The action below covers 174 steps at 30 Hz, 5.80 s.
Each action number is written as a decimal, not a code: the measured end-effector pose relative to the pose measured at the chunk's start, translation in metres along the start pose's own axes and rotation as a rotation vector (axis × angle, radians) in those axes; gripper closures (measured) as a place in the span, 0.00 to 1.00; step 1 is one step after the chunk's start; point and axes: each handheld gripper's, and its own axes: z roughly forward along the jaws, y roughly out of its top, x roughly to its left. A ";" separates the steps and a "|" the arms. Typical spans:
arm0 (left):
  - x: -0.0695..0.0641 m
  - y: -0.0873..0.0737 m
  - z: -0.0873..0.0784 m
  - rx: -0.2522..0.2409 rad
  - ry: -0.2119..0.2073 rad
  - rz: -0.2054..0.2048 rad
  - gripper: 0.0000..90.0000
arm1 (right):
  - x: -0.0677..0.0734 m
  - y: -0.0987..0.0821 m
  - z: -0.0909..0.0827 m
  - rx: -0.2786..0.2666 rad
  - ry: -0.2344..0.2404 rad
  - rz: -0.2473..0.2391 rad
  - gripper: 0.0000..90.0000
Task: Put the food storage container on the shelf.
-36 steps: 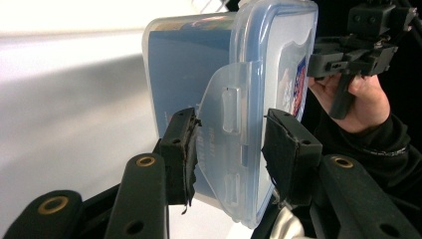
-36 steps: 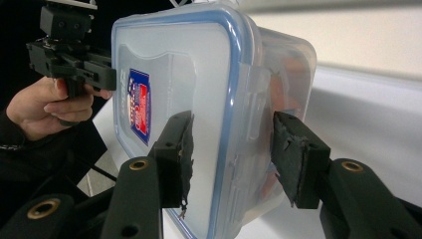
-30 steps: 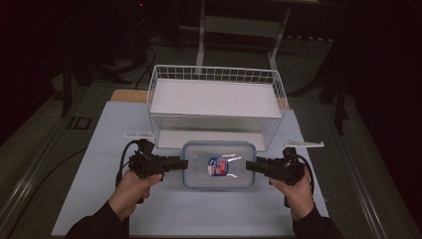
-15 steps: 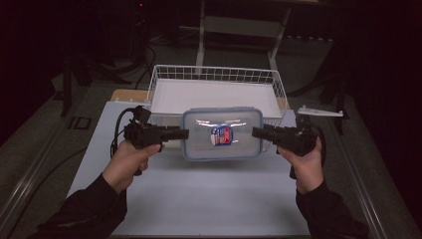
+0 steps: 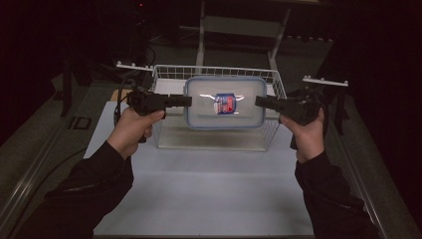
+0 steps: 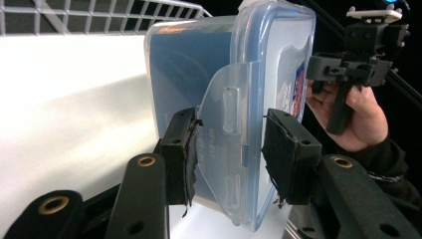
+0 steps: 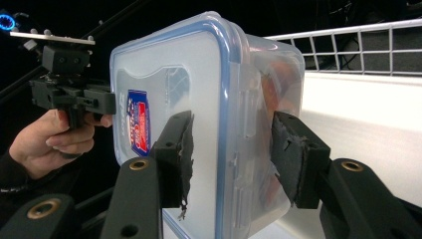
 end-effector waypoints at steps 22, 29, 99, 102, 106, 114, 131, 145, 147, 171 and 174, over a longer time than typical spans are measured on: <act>0.043 0.018 0.027 -0.044 0.049 -0.082 0.60 | -0.038 0.016 0.036 0.032 -0.057 0.086 0.56; 0.050 0.023 0.038 -0.050 0.068 -0.122 0.55 | -0.045 0.020 0.043 0.036 -0.087 0.126 0.54; -0.012 -0.114 0.008 -0.136 0.248 0.353 0.00 | 0.028 -0.021 0.130 0.162 -0.117 -0.164 1.00; -0.013 -0.114 0.008 -0.136 0.243 0.356 0.00 | 0.026 -0.019 0.133 0.164 -0.122 -0.159 1.00; -0.014 -0.113 0.009 -0.139 0.240 0.359 0.00 | 0.023 -0.015 0.136 0.168 -0.133 -0.153 1.00; -0.018 -0.115 0.008 -0.151 0.223 0.372 0.00 | 0.041 -0.022 0.120 0.155 -0.089 -0.201 0.71; -0.043 -0.132 0.007 -0.154 0.146 0.444 0.00 | 0.051 -0.081 0.071 0.081 -0.005 -0.331 0.15; -0.032 -0.169 0.014 -0.101 0.107 0.429 0.00 | 0.032 -0.142 0.037 0.081 -0.023 -0.369 0.15; -0.030 -0.175 0.014 -0.095 0.097 0.425 0.00 | 0.028 -0.151 0.032 0.073 -0.018 -0.356 0.15; 0.001 -0.229 0.002 -0.035 0.172 0.433 0.00 | -0.014 -0.223 -0.023 0.119 -0.175 -0.324 0.15; 0.006 -0.232 0.001 -0.035 0.183 0.415 0.00 | -0.017 -0.228 -0.027 0.130 -0.192 -0.325 0.15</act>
